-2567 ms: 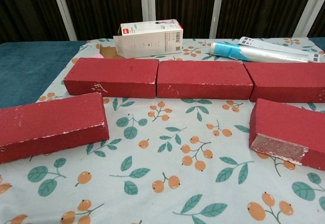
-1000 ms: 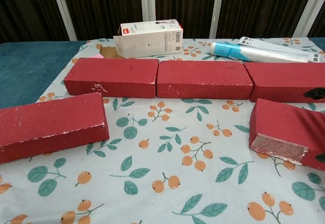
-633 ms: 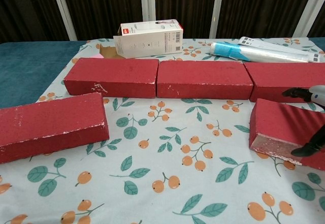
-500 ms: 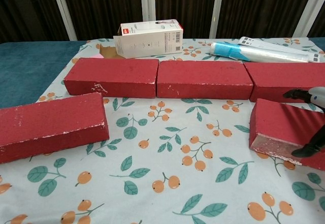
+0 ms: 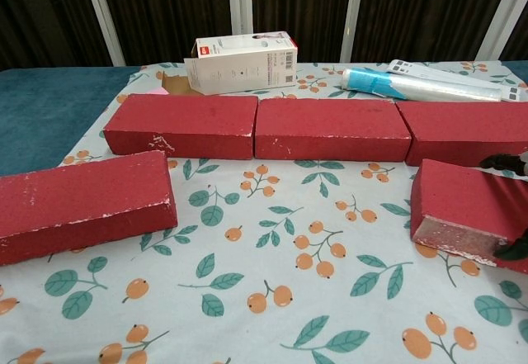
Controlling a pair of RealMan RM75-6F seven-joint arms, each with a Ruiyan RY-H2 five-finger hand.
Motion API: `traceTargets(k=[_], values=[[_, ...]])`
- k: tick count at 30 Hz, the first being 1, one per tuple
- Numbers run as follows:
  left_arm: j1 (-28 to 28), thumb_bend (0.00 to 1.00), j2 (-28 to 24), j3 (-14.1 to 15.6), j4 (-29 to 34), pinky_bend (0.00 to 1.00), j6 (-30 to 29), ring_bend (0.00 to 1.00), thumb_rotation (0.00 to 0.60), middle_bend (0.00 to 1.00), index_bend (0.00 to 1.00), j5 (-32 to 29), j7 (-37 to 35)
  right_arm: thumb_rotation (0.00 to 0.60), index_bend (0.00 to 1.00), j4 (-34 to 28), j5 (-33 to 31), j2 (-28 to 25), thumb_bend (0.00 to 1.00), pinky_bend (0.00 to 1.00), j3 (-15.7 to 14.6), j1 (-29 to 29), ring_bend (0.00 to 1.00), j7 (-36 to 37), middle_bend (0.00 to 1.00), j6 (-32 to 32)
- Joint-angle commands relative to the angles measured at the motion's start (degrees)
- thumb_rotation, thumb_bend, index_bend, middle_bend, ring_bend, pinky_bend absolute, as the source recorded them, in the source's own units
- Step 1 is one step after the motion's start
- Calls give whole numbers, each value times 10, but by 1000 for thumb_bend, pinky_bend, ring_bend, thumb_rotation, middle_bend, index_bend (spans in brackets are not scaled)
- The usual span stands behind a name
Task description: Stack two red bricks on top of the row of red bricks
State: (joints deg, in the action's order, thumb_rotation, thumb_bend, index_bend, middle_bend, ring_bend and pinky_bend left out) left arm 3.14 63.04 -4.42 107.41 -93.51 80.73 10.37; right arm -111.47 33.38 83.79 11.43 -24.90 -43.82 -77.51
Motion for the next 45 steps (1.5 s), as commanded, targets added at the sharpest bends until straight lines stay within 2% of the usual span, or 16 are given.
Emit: traceTargets(k=[1, 7, 11, 15, 21, 30, 35, 39, 45], values=[[0, 0, 2, 1, 1, 124, 0, 0, 600, 0, 32, 1, 3, 600, 0, -1, -2, -6, 25, 0, -5, 1, 0, 5, 0, 4], [0, 0, 3, 1, 3, 124, -1, 0, 600, 0, 33, 1, 7, 600, 0, 1, -11, -13, 26, 0, -10, -3, 0, 10, 25, 8], [2, 0, 5, -1, 4, 124, -5, 0, 600, 0, 37, 0, 3, 600, 1, 2, -15, -15, 24, 0, -14, -8, 6, 7, 171, 11], [3, 0, 6, -1, 5, 124, -6, 0, 600, 0, 42, -2, 3, 600, 72, 6, -17, -13, 22, 0, -17, -11, 70, 11, 269, 13], [4, 0, 5, -2, 8, 124, -7, 0, 600, 0, 49, -2, 1, 600, 198, 9, -18, -15, 18, 0, -21, -15, 149, 13, 366, 10], [4, 0, 5, -1, 11, 124, -7, 0, 600, 0, 51, -4, -2, 600, 281, -16, 1, -41, 18, 0, -23, -20, 181, 18, 397, 6], [5, 0, 5, -4, 11, 124, -9, 0, 600, 0, 51, -6, -5, 600, 282, -68, 16, -87, 18, 0, -4, -32, 181, 7, 397, -6], [6, 0, 4, -6, 9, 124, -11, 0, 600, 0, 50, -6, -11, 600, 282, -104, 6, -136, 18, 0, 31, -58, 181, -5, 397, 6], [6, 0, 5, -9, 6, 124, -14, 0, 600, 0, 50, -6, -14, 600, 300, -91, -1, -179, 18, 0, 76, -111, 181, -14, 398, 61]])
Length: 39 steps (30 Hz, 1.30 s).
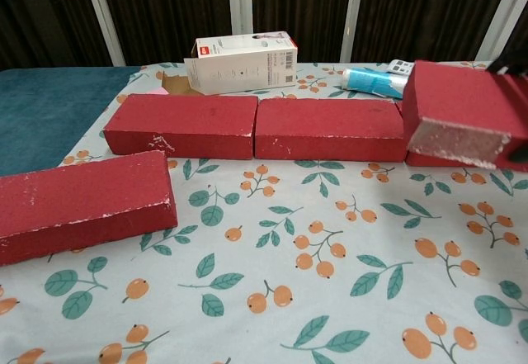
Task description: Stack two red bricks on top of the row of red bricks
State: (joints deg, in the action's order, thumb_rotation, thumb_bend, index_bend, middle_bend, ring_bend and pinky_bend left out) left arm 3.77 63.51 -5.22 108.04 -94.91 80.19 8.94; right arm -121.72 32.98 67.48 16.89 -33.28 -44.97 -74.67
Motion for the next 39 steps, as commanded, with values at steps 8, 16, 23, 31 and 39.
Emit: traceTargets(k=[8, 16, 23, 31, 39], values=[[-3, 0, 7, -3, -1, 124, 2, 0, 600, 0, 50, -6, 13, 600, 304, 140, -10, -15, 19, 0, 46, -117, 181, 31, 397, 190], [-4, 0, 17, -8, -3, 124, -1, 0, 600, 0, 50, -16, 31, 600, 309, 259, -79, 19, 19, 0, 34, -212, 182, 17, 397, 280], [-7, 0, 23, -11, -4, 124, 1, 0, 600, 0, 50, -25, 45, 600, 312, 326, -138, 47, 18, 0, 5, -254, 181, 21, 398, 292], [-10, 0, 28, -10, -3, 124, 4, 0, 600, 0, 55, -27, 60, 600, 312, 374, -194, 73, 18, 0, -26, -281, 182, 14, 397, 291], [-10, 0, 32, -13, -3, 124, 1, 0, 600, 0, 54, -31, 63, 600, 316, 401, -176, 82, 18, 0, -46, -284, 182, 38, 398, 306]])
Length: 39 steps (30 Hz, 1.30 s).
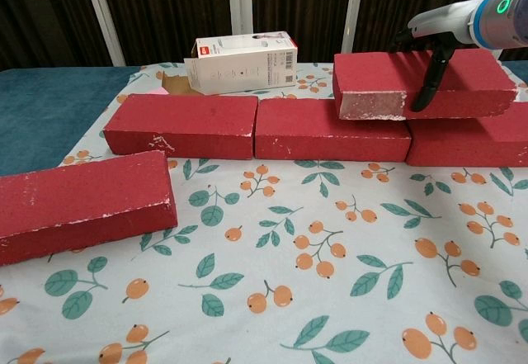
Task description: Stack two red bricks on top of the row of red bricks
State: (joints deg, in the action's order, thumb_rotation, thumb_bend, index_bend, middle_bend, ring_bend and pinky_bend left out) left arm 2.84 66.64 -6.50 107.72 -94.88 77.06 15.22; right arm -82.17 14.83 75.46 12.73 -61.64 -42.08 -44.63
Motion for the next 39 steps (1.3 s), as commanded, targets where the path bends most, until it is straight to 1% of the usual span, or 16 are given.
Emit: traceTargets(k=[1, 13, 20, 39], values=[[-1, 0, 1, 0, 0, 124, 1, 0, 600, 0, 54, 0, 2, 600, 316, 6, 8, 3, 18, 0, -6, 0, 182, 14, 398, 7], [-4, 0, 7, 1, -1, 124, 5, 0, 600, 0, 53, -2, 12, 600, 320, 25, 13, 21, 18, 0, -23, -11, 182, 37, 398, 14], [-5, 0, 9, -2, -2, 124, 4, 0, 600, 0, 53, -6, 12, 600, 326, 35, 12, 32, 18, 0, -28, -19, 182, 43, 400, 10], [-6, 0, 13, -2, -4, 124, 2, 0, 600, 0, 54, -6, 21, 600, 326, 27, -14, 29, 19, 0, -44, -37, 182, 38, 400, 1]])
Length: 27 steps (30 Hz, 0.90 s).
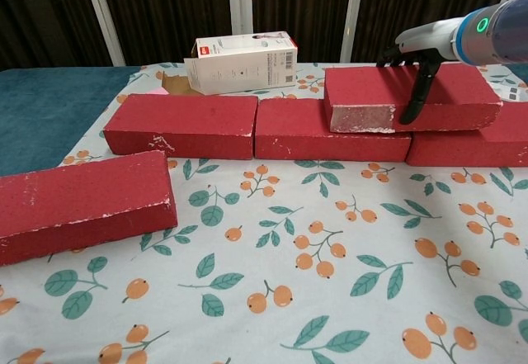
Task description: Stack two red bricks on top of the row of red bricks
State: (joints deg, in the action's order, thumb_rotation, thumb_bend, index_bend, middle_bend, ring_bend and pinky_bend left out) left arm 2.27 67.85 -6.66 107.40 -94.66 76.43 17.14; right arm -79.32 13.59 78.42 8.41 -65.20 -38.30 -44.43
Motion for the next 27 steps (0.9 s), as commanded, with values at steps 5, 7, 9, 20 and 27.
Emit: traceTargets(k=[5, 7, 9, 20, 27], values=[[-1, 0, 2, 0, 0, 124, 0, 0, 600, 0, 54, -1, 4, 600, 326, -5, -9, -1, 19, 0, -3, -5, 181, -1, 400, -2], [0, 0, 2, 0, 0, 124, -1, 0, 600, 0, 55, 0, 3, 600, 326, -4, -11, -1, 19, 0, -4, -6, 181, 0, 400, -1], [0, 0, 2, 0, 0, 124, -2, 0, 600, 0, 56, -1, 3, 600, 326, -4, -14, -1, 19, 0, -7, -7, 181, -2, 401, -1], [0, 0, 3, 1, 0, 124, -3, 0, 600, 0, 56, 0, 5, 600, 326, 0, -22, 2, 19, 0, -13, -11, 182, 1, 402, 1], [-1, 0, 4, 2, 0, 124, -1, 0, 600, 0, 56, 0, 8, 600, 326, 9, -26, 8, 18, 0, -17, -10, 182, 6, 402, 11]])
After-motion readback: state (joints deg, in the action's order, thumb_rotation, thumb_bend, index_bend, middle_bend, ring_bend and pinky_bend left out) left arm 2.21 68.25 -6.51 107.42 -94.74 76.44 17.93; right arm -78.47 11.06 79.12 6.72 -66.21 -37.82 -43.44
